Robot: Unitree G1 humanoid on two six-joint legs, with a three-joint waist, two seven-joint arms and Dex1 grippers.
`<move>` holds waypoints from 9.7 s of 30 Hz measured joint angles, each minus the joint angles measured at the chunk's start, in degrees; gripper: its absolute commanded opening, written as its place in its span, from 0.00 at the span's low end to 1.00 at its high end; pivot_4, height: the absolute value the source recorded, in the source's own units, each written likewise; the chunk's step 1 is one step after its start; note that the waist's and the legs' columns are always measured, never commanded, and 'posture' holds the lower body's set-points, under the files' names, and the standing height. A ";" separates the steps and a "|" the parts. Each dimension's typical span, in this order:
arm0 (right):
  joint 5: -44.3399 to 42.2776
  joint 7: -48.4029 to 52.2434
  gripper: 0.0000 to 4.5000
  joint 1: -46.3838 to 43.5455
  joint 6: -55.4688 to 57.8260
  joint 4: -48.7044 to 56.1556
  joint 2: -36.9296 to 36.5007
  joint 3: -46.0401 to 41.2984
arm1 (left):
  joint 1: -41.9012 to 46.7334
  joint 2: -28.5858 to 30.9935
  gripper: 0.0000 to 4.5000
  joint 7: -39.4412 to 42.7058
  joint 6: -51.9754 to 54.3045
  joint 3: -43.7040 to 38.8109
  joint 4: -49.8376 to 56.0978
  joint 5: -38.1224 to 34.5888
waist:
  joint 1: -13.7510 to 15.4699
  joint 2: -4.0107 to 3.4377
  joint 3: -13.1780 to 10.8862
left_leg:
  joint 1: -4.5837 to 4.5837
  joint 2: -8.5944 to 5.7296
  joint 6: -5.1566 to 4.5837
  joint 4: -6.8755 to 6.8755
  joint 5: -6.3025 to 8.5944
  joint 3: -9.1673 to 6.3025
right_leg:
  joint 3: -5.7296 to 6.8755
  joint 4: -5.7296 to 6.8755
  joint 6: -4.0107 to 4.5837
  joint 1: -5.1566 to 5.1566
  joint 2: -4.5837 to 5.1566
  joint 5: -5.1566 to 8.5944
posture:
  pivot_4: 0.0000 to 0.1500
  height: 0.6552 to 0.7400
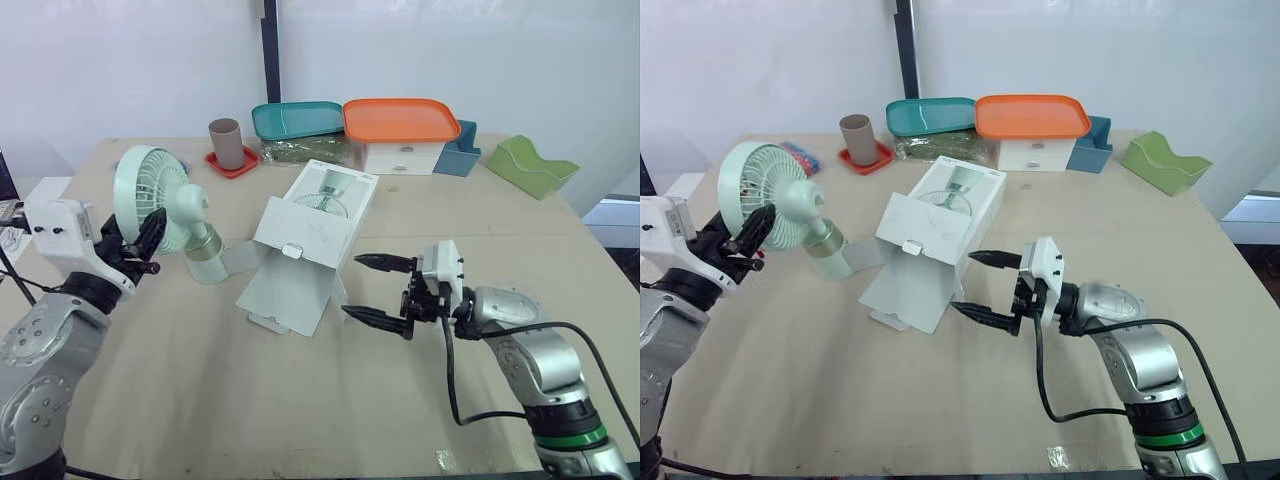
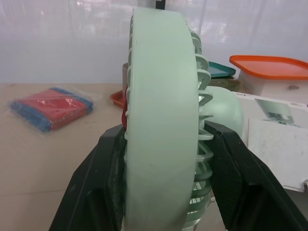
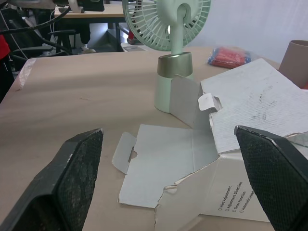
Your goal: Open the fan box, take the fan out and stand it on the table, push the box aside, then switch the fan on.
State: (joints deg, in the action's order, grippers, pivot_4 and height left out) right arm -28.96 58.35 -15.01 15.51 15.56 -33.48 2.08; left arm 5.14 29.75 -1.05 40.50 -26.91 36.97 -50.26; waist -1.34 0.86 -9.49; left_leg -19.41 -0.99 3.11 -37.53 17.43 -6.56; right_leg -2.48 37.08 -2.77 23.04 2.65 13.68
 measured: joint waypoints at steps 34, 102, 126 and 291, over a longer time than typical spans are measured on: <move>-3.35 -2.08 1.00 -1.07 2.63 1.00 0.90 -2.07 | 7.74 2.85 0.65 6.59 0.37 0.30 -11.16 3.72 | 0.01 -0.10 0.05 | 0.06 -0.01 0.16 0.00 -0.09 -0.03 | -0.01 0.01 -0.04 -0.06 -0.02 -0.02 | 1.00 1.00; 13.82 -54.11 1.00 -4.63 43.88 16.91 23.96 10.88 | -7.49 9.54 0.98 57.13 -23.86 22.68 -13.47 20.36 | -0.70 0.19 -0.14 | -0.26 0.33 0.21 0.07 0.04 0.07 | -0.07 -0.09 0.08 0.37 -0.33 -0.02 | 1.00 1.00; 18.60 -59.80 0.32 -6.80 43.93 7.88 30.93 3.60 | -8.51 7.58 1.00 54.82 -23.89 24.81 -11.50 21.42 | -1.36 0.17 -0.15 | -0.24 0.39 0.18 0.10 0.06 0.08 | -0.07 -0.08 0.11 0.38 -0.38 -0.04 | 1.00 1.00; 0.05 1.60 0.99 -9.19 4.54 -6.19 2.74 0.18 | -13.13 -8.03 1.00 12.67 -20.90 -0.82 -1.61 19.86 | -0.56 0.06 -0.35 | 0.06 0.59 -0.19 -0.04 0.35 0.65 | -0.67 -0.11 0.09 0.23 -0.66 -0.06 | 1.00 1.00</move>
State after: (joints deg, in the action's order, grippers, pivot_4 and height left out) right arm -28.91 59.94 -24.20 20.06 9.37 -30.74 2.26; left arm -7.99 21.72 11.62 19.60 -27.73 35.36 -30.40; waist -1.90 0.93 -9.84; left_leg -19.35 -0.40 2.91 -37.56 17.79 -5.91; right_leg -3.15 36.96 -2.68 23.27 1.99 13.62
